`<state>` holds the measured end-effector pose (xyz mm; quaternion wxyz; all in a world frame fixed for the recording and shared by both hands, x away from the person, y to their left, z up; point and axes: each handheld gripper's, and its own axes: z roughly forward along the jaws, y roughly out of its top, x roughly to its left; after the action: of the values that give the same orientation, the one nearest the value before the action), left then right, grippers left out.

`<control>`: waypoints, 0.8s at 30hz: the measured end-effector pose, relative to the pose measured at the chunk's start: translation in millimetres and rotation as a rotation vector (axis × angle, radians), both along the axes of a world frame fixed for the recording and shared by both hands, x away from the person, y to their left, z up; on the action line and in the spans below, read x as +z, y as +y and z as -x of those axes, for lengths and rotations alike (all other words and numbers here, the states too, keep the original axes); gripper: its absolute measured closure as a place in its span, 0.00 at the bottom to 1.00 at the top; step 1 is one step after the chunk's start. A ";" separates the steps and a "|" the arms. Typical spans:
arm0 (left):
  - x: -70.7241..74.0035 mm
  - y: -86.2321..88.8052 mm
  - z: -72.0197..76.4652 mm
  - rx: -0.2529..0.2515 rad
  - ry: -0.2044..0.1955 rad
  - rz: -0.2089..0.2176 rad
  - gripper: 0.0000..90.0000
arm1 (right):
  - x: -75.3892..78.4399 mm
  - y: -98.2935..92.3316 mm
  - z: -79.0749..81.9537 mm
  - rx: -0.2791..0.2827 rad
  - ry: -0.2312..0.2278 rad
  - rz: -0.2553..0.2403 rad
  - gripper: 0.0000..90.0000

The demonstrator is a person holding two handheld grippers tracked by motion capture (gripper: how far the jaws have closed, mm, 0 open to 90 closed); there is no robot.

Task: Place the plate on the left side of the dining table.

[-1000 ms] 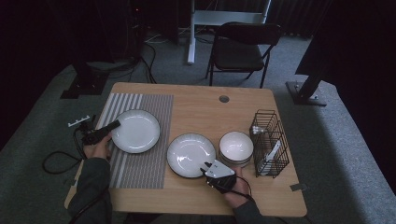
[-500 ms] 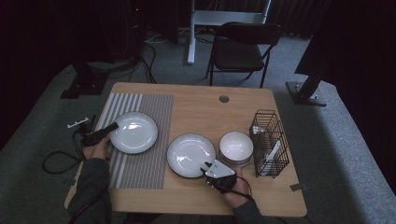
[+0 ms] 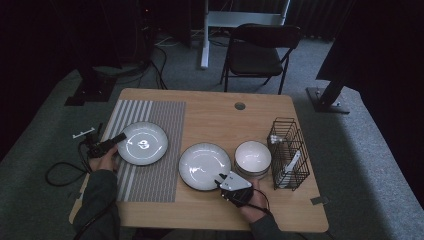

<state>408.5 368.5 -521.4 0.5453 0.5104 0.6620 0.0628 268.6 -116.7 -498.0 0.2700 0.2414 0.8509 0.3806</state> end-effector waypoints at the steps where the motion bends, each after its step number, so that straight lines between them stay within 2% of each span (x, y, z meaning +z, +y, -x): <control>1: 0.4 0.6 0.2 0.001 -0.002 0.002 0.91 | -0.1 0.0 -0.1 0.000 0.001 -0.001 0.78; 11: -4.6 5.7 0.0 0.018 0.025 0.019 0.92 | -0.1 0.3 0.1 0.000 0.000 0.001 0.78; 13: -6.6 6.7 -0.9 0.021 0.045 0.019 0.92 | -0.1 0.4 0.1 0.001 0.000 0.000 0.78; 18: -6.3 5.6 -1.9 0.030 0.076 -0.019 0.93 | 0.0 0.4 0.1 0.002 0.000 0.001 0.78; 21: -5.5 3.3 -2.5 0.039 0.094 -0.066 0.94 | 0.0 0.4 0.2 0.003 -0.001 0.002 0.78; 23: -5.6 3.3 -2.5 0.041 0.098 -0.068 0.94 | 0.0 0.4 0.2 0.003 -0.001 0.002 0.78; 24: -5.3 2.8 -2.6 0.045 0.103 -0.086 0.93 | 0.0 0.4 0.2 0.003 -0.002 0.002 0.78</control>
<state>411.1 371.3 -526.7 0.4866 0.5210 0.6970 0.0771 268.5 -116.3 -498.0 0.2703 0.2393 0.8515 0.3803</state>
